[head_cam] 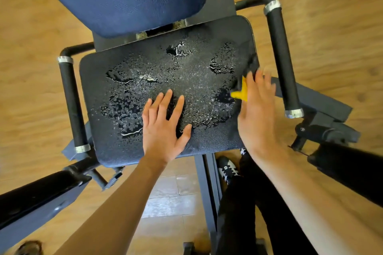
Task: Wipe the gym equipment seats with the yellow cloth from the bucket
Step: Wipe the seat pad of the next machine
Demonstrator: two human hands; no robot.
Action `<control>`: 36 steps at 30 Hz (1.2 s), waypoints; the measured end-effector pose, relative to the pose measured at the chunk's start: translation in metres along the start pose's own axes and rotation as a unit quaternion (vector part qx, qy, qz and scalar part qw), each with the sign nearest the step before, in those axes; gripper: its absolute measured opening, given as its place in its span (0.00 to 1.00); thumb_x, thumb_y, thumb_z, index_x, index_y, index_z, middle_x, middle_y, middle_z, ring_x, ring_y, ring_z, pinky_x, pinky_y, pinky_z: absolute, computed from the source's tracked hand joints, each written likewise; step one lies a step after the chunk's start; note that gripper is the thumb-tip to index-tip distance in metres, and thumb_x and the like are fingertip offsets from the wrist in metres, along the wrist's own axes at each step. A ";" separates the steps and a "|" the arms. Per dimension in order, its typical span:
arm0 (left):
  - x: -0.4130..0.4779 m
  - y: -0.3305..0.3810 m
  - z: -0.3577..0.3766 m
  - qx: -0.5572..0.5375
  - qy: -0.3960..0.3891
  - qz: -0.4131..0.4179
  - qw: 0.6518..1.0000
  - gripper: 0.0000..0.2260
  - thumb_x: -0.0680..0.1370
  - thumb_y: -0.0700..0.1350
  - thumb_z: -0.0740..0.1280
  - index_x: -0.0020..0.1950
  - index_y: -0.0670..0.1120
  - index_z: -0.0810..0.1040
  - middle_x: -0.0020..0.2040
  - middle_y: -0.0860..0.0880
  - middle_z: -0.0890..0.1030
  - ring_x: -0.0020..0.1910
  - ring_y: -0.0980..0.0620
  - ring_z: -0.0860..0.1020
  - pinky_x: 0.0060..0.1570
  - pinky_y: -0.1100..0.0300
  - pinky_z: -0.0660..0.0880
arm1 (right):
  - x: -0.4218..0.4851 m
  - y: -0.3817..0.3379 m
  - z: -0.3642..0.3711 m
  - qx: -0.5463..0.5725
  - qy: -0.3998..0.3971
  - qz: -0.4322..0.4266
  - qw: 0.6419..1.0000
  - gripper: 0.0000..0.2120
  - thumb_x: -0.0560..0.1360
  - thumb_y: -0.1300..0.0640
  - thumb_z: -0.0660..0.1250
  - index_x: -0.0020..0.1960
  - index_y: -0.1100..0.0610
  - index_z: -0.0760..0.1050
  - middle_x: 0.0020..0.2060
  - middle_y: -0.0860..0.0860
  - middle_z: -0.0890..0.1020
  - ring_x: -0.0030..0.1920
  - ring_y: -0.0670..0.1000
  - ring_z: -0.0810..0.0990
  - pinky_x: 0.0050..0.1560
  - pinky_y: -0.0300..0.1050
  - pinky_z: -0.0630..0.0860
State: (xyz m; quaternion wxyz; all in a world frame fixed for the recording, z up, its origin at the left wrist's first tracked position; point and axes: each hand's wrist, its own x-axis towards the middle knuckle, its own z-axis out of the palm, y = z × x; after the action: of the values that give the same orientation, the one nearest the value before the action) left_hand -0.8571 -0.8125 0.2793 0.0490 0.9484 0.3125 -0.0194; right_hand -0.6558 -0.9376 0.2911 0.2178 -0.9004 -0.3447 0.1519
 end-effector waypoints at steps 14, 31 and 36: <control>-0.001 -0.001 0.002 -0.005 0.005 -0.007 1.000 0.30 0.84 0.63 0.49 0.79 0.48 0.67 0.79 0.40 0.66 0.77 0.37 0.63 0.77 0.37 0.57 | -0.011 0.002 0.004 0.052 0.077 0.003 0.996 0.26 0.79 0.69 0.61 0.76 0.59 0.67 0.78 0.58 0.64 0.80 0.57 0.57 0.79 0.53 0.57; 0.000 0.000 0.005 -0.001 0.022 -0.014 1.000 0.29 0.82 0.60 0.55 0.79 0.47 0.67 0.78 0.40 0.66 0.76 0.37 0.63 0.76 0.39 0.55 | 0.148 -0.047 0.007 -0.003 0.070 0.047 0.996 0.23 0.82 0.63 0.59 0.77 0.59 0.64 0.77 0.55 0.66 0.78 0.56 0.60 0.77 0.51 0.59; -0.001 0.000 0.004 -0.003 0.016 -0.016 1.000 0.28 0.82 0.60 0.56 0.79 0.47 0.67 0.78 0.40 0.66 0.76 0.37 0.63 0.77 0.39 0.56 | 0.028 -0.009 0.013 0.020 0.101 0.007 0.995 0.27 0.80 0.67 0.62 0.78 0.60 0.63 0.77 0.58 0.65 0.79 0.56 0.59 0.78 0.55 0.58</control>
State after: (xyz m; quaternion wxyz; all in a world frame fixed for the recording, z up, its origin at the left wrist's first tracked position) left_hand -0.8581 -0.8135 0.2758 0.0465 0.9435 0.3281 -0.0040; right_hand -0.6457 -0.9087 0.2810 0.2682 -0.9089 -0.3118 0.0685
